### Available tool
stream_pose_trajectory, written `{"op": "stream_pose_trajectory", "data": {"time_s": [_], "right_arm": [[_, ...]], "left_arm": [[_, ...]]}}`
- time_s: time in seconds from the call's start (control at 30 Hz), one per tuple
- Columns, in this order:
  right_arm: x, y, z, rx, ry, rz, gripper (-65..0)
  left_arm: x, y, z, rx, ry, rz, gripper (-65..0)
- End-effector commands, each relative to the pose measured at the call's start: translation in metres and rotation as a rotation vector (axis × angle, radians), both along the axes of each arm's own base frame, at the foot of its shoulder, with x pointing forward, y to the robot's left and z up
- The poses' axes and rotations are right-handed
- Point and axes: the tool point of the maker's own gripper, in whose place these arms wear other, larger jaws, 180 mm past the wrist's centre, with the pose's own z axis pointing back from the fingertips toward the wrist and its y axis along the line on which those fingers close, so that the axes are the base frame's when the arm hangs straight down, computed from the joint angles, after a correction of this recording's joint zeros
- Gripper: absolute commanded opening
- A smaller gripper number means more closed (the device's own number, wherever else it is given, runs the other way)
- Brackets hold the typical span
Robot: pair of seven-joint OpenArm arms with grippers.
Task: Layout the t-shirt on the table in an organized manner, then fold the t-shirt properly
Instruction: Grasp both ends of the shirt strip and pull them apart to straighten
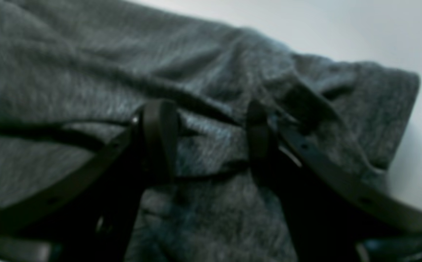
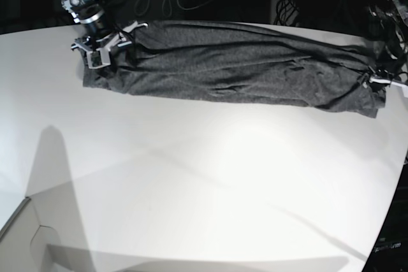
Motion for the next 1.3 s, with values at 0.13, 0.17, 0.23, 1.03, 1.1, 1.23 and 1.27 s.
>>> {"op": "stream_pose_trajectory", "data": {"time_s": [0.13, 0.17, 0.23, 1.03, 1.1, 1.23, 1.27], "right_arm": [[0.010, -0.033, -0.012, -0.039, 0.023, -0.063, -33.8], [0.010, -0.036, -0.013, -0.040, 0.026, -0.069, -33.8], [0.013, -0.045, -0.015, -0.046, 0.028, -0.091, -33.8], [0.019, -0.112, -0.013, -0.102, 0.020, -0.246, -33.8], [0.021, -0.114, -0.012, -0.102, 0.017, -0.253, -33.8], [0.021, -0.113, -0.011, -0.103, 0.016, -0.251, -33.8], [0.021, -0.113, -0.011, -0.103, 0.016, -0.249, -33.8]], "left_arm": [[-0.003, -0.002, -0.005, 0.017, 0.037, -0.058, -64.9], [-0.005, -0.001, -0.006, 0.026, 0.049, -0.061, -64.9], [-0.006, 0.001, -0.007, 0.040, 0.061, -0.064, -64.9], [-0.004, 0.001, -0.004, 0.048, 0.055, -0.067, -64.9], [-0.004, 0.001, -0.004, 0.048, 0.055, -0.067, -64.9], [-0.005, 0.001, -0.005, 0.047, 0.058, -0.068, -64.9], [-0.005, 0.001, -0.004, 0.046, 0.057, -0.068, -64.7]]}}
